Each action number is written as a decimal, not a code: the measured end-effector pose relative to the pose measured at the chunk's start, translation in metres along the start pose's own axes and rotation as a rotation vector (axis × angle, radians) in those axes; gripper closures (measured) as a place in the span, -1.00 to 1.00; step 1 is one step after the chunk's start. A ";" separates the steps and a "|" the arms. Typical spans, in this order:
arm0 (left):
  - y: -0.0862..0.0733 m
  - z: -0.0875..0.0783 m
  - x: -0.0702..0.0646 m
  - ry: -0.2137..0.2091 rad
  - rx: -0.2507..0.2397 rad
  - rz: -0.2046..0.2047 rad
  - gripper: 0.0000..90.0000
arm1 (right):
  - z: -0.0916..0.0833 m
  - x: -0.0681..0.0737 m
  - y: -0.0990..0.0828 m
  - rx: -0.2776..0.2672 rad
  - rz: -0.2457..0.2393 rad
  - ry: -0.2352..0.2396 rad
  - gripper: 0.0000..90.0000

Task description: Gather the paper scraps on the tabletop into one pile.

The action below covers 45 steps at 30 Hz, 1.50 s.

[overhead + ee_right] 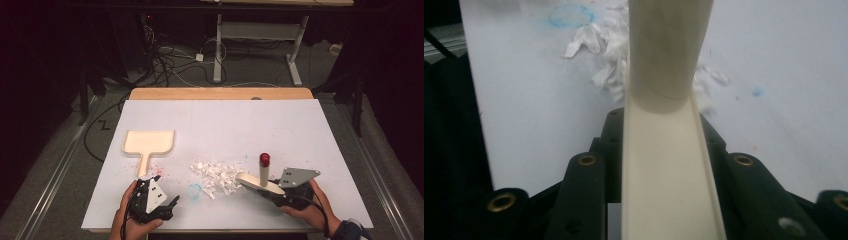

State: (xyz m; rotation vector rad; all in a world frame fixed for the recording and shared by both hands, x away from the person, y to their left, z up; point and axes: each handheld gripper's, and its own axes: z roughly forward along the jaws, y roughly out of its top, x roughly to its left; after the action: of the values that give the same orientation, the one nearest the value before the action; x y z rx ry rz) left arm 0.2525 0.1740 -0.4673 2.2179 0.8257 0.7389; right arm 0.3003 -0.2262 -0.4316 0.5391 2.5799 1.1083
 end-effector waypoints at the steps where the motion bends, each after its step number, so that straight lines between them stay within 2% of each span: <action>1: 0.000 0.000 0.000 0.001 0.001 -0.001 -0.65 | 0.005 0.000 0.004 -0.005 -0.006 0.000 0.52; 4: -0.001 -0.001 0.000 0.001 -0.004 -0.004 -0.65 | 0.016 0.002 0.017 -0.031 -0.026 0.001 0.52; 6: -0.001 -0.001 0.001 0.001 -0.001 -0.005 -0.65 | 0.020 0.003 0.025 -0.045 -0.026 0.021 0.52; 7: -0.002 -0.002 0.001 0.002 -0.002 -0.007 -0.65 | 0.020 0.004 0.028 -0.058 -0.023 0.016 0.52; 11: -0.003 -0.004 0.001 0.011 -0.007 -0.013 -0.65 | 0.014 0.006 0.031 -0.057 -0.037 0.021 0.52; 15: -0.004 -0.007 0.001 0.018 -0.014 -0.018 -0.65 | -0.002 0.005 0.028 -0.090 0.006 0.033 0.52; 18: -0.004 -0.008 0.001 0.018 -0.014 -0.017 -0.65 | -0.017 0.002 0.027 -0.139 0.020 -0.011 0.52; 20: -0.003 -0.007 0.001 0.016 -0.010 -0.014 -0.65 | -0.025 -0.002 0.026 -0.184 0.054 -0.059 0.52; 22: -0.003 -0.005 0.001 0.012 -0.008 -0.012 -0.65 | -0.026 -0.009 0.025 -0.197 0.082 -0.102 0.52; 24: -0.002 -0.004 0.000 0.010 -0.006 -0.011 -0.65 | -0.020 -0.017 0.023 -0.182 0.101 -0.182 0.52; 26: -0.001 -0.003 0.001 0.007 -0.003 -0.009 -0.64 | -0.011 -0.024 0.021 -0.172 0.127 -0.226 0.52; 29: -0.001 -0.001 0.001 0.002 -0.001 -0.007 -0.65 | 0.006 -0.032 0.020 -0.125 0.115 -0.327 0.52; 33: -0.001 -0.001 0.001 0.002 0.002 -0.005 -0.65 | 0.030 -0.041 0.019 -0.083 0.156 -0.388 0.52; 35: -0.001 -0.001 0.001 0.003 0.003 -0.006 -0.65 | 0.043 -0.042 0.018 -0.072 0.175 -0.379 0.52; 36: -0.001 -0.001 0.001 0.004 0.001 -0.007 -0.65 | 0.047 -0.039 0.019 -0.090 0.195 -0.364 0.52; 38: -0.002 -0.002 0.002 0.008 -0.001 -0.009 -0.65 | 0.056 -0.029 0.025 -0.079 0.165 -0.365 0.52; 45: -0.003 -0.003 0.002 0.006 -0.003 -0.011 -0.65 | 0.088 0.001 0.045 -0.074 0.158 -0.319 0.50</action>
State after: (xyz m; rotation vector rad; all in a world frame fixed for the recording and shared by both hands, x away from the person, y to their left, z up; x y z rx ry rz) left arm 0.2508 0.1780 -0.4670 2.2080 0.8381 0.7416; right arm 0.3445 -0.1418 -0.4569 0.8392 2.2454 1.0627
